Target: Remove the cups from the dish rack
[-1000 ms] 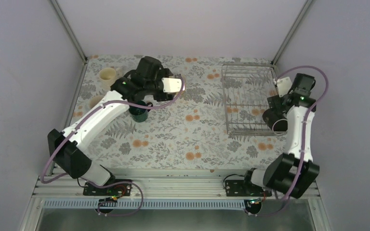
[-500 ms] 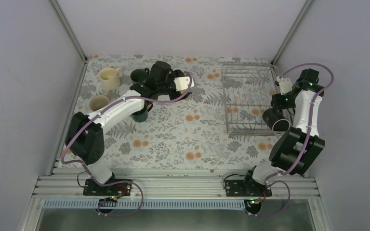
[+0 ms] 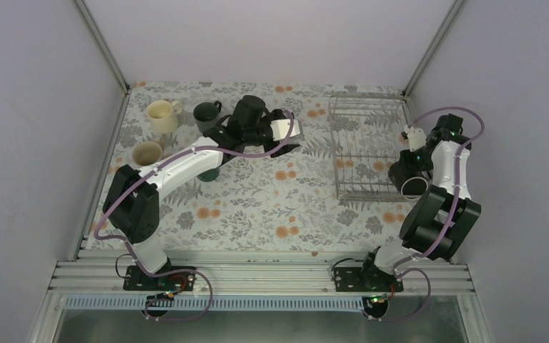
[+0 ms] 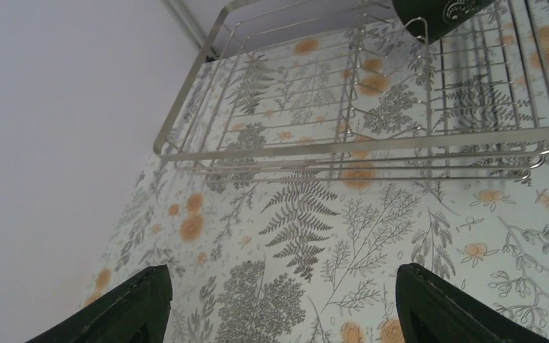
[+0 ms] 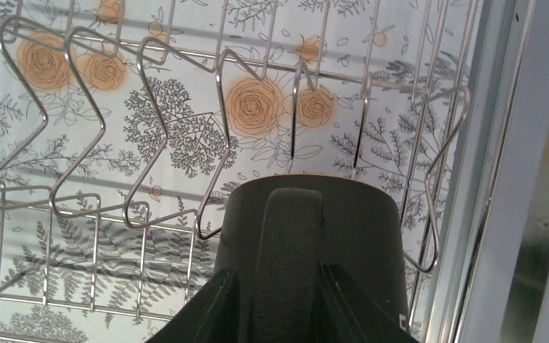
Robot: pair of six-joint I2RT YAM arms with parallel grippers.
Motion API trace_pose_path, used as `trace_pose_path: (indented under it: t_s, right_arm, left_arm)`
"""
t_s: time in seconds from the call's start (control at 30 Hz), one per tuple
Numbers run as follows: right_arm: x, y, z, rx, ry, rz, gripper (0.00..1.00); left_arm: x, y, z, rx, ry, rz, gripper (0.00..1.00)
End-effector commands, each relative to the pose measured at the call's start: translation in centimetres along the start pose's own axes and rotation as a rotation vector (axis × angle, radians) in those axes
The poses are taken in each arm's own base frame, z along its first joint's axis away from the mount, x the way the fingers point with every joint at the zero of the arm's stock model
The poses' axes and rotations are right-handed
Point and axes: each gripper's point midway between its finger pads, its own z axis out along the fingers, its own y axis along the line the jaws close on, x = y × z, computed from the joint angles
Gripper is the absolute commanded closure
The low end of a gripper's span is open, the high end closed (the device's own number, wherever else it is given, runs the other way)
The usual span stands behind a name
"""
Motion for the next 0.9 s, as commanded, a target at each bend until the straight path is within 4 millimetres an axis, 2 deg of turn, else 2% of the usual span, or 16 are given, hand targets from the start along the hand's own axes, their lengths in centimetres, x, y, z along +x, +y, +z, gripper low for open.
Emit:
trace_pose_path:
  t_s: [0.0,0.07,0.17,0.33,0.5,0.6,0.7,0.87]
  right_arm:
    - [1.3,-0.2,0.2,0.032,0.017,0.014,0.78]
    - [1.3,-0.3,0.1,0.044,0.009,0.004,0.85]
    - [0.2,0.1,-1.6,0.037,-0.049,-0.018,0.94]
    - [-3.3,1.5,-7.2,-0.002,-0.198,-0.077,0.96]
    - [-6.1,3.7,-13.9,-0.063,-0.316,-0.165,0.96]
    - [-7.1,4.5,-16.1,-0.08,-0.369,-0.197,0.97]
    - [-6.6,4.2,-15.4,-0.066,-0.34,-0.206,0.96]
    - [-4.1,4.5,-11.6,-0.119,-0.261,-0.201,0.96]
  left_arm:
    - [-2.3,-0.6,0.2,0.031,-0.054,-0.008,0.22]
    - [-2.9,-0.9,0.5,0.044,-0.067,-0.021,0.22]
    - [-4.6,-1.5,0.6,0.076,-0.127,-0.055,0.21]
    - [-8.1,-2.1,0.2,0.142,-0.295,-0.123,0.16]
    - [-10.8,-3.1,0.2,0.273,-0.444,-0.201,0.12]
    - [-11.8,-3.6,1.0,0.357,-0.499,-0.264,0.1]
    - [-11.9,-3.8,2.8,0.398,-0.487,-0.307,0.1]
    - [-11.4,-4.1,4.6,0.421,-0.477,-0.345,0.1]
